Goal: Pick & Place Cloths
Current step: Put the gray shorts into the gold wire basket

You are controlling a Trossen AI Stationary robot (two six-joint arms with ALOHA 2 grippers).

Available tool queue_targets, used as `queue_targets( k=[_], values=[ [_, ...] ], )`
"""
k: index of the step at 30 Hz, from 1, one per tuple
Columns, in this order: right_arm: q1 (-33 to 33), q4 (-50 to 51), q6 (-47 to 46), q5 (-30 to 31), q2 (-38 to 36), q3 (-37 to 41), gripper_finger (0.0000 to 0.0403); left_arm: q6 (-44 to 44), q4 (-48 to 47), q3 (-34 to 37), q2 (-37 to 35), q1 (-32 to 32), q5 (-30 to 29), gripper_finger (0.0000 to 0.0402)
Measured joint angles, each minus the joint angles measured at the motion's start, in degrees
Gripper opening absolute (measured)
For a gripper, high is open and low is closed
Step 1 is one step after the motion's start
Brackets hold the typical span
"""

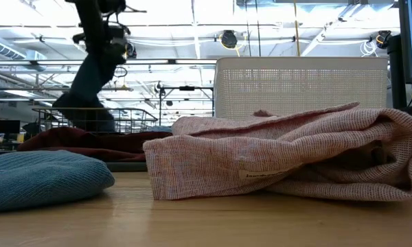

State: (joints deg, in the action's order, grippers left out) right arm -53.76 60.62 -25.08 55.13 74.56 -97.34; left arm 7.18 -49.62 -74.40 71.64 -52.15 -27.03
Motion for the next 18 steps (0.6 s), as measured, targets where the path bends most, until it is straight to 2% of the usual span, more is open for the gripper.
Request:
queue_targets(
  k=[7,15,18],
  values=[
    [0.0,-1.2,0.0,0.2,0.0,0.0,0.0000,0.0,0.1,3.9,0.0,-2.0,4.2,0.0013],
    [0.0,-2.2,0.1,0.2,0.0,0.0,0.0000,0.8,0.2,4.0,0.0,-3.8,12.1,0.0011],
    [0.0,-2.2,0.1,0.2,0.0,0.0,0.0000,1.5,0.1,4.0,0.0,-3.9,13.2,0.0014]
  ],
)
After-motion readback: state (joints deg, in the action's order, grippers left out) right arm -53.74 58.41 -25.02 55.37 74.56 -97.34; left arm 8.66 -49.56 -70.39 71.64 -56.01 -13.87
